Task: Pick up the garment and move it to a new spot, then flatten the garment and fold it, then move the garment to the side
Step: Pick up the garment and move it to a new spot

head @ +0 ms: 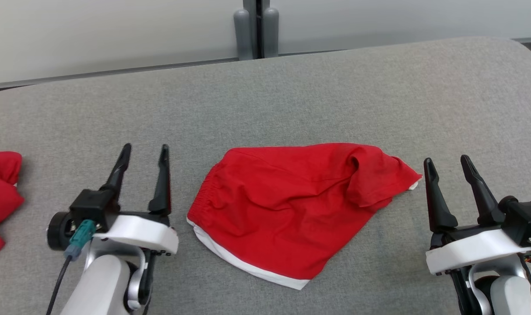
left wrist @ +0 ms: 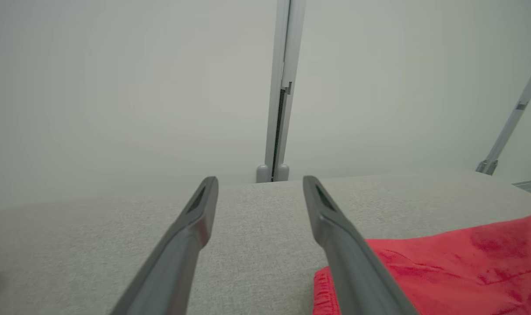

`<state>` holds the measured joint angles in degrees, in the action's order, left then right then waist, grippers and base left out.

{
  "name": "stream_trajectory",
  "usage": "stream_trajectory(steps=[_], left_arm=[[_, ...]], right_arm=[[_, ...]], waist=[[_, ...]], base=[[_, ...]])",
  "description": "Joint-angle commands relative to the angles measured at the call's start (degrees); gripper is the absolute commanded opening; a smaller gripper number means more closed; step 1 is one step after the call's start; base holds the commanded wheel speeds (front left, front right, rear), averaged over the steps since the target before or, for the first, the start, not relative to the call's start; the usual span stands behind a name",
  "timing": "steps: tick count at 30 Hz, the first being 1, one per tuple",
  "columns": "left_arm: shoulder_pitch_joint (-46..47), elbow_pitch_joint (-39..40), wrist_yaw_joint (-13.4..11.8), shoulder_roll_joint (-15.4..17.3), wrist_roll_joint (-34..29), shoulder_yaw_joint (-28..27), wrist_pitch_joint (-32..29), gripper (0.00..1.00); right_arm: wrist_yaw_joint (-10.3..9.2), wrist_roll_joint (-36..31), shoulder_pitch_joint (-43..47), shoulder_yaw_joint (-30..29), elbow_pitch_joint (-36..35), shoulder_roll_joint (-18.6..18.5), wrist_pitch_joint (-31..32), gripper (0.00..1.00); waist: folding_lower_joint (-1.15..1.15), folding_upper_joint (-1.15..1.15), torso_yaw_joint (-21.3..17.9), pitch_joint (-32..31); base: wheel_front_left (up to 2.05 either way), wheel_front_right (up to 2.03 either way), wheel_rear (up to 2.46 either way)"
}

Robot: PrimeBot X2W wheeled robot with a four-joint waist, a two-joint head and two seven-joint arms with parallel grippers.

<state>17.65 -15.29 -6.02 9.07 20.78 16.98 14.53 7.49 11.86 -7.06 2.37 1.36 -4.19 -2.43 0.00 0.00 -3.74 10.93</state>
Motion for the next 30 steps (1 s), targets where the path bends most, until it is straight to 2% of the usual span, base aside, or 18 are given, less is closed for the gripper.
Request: stream_trajectory(steps=[1,5,9,24,30], left_arm=[[-1.4,0.0,-0.7,0.9,0.6,-1.3,0.3,1.00],[-4.8,0.9,-1.5,2.9,1.0,-4.0,0.6,1.00],[-8.0,2.1,-0.9,4.2,1.5,-5.1,0.6,1.00],[-17.1,5.8,-1.5,5.9,0.8,-2.9,-1.3,1.00],[-18.4,7.4,-2.1,6.2,0.7,-2.6,-2.2,1.00]], right_arm=[[0.00,-0.3,0.9,-0.2,-0.4,-0.5,0.5,1.00],[0.00,-0.5,2.4,-0.1,-1.4,-1.0,1.6,1.00],[0.00,-0.6,4.0,-0.2,-2.0,-1.4,2.5,1.00],[0.00,-0.9,11.5,-0.8,-4.9,-2.0,5.7,1.00],[0.00,-0.8,12.6,-0.8,-5.6,-2.0,6.3,1.00]], waist=[[0.00,0.00,1.7,-1.8],[0.00,0.00,2.8,-3.3],[0.00,0.00,3.6,-4.8],[0.00,0.00,4.0,-10.3],[0.00,0.00,4.0,-10.4]], base=[[0.00,0.00,0.00],[0.00,0.00,0.00],[0.00,0.00,0.00],[0.00,0.00,0.00],[0.00,0.00,0.00]])
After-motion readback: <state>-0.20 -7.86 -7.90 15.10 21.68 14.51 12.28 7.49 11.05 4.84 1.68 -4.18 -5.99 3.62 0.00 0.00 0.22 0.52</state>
